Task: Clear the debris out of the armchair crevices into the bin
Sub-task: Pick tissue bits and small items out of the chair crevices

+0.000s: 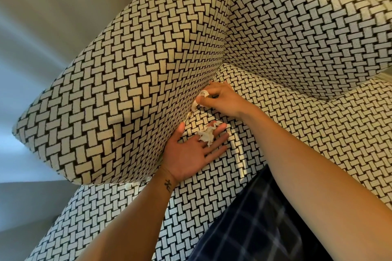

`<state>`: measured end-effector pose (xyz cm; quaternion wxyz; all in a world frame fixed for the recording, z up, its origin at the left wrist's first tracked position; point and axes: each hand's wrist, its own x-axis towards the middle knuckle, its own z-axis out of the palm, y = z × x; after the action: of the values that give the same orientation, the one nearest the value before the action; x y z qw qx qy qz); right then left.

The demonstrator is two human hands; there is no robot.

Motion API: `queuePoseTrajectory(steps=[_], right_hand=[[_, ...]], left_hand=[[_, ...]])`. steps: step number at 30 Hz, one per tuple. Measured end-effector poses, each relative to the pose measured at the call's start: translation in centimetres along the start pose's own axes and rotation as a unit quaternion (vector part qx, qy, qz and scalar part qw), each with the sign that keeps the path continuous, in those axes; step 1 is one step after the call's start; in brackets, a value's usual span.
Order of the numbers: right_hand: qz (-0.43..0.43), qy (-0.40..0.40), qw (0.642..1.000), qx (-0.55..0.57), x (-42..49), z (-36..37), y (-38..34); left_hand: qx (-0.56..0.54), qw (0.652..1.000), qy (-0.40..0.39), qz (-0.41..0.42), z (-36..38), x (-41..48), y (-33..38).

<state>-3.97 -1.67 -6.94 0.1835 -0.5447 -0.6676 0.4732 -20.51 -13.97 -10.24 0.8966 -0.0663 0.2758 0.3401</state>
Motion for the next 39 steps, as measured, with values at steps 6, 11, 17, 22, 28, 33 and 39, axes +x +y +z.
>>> queuePoseTrajectory(steps=[6,11,17,22,28,33,39], right_hand=[[0.062,-0.120,0.986,0.096,-3.3,-1.9,-2.1],[0.061,-0.185,0.980,0.031,-4.4,-0.6,-2.2],[0.037,-0.149,0.985,-0.074,-4.4,1.2,-1.7],[0.028,-0.156,0.977,-0.141,-4.3,1.7,-2.2],[0.076,-0.168,0.982,-0.041,-4.6,0.5,-3.0],[0.084,-0.143,0.985,0.048,-4.5,-0.3,-3.4],[0.033,-0.043,0.996,0.073,-2.5,-0.1,-1.9]], left_hand=[[-0.009,1.000,0.004,0.007,0.2,0.0,0.1],[-0.002,1.000,0.007,0.011,0.2,0.1,0.0],[0.051,0.998,0.020,0.022,0.2,0.3,0.2],[0.032,0.999,0.027,0.024,0.6,0.0,-0.1],[0.032,0.998,0.006,0.050,0.7,-0.3,-0.1],[0.038,0.997,0.031,0.059,0.3,-0.1,-0.1],[0.043,0.997,0.020,0.056,0.0,-0.1,-0.1]])
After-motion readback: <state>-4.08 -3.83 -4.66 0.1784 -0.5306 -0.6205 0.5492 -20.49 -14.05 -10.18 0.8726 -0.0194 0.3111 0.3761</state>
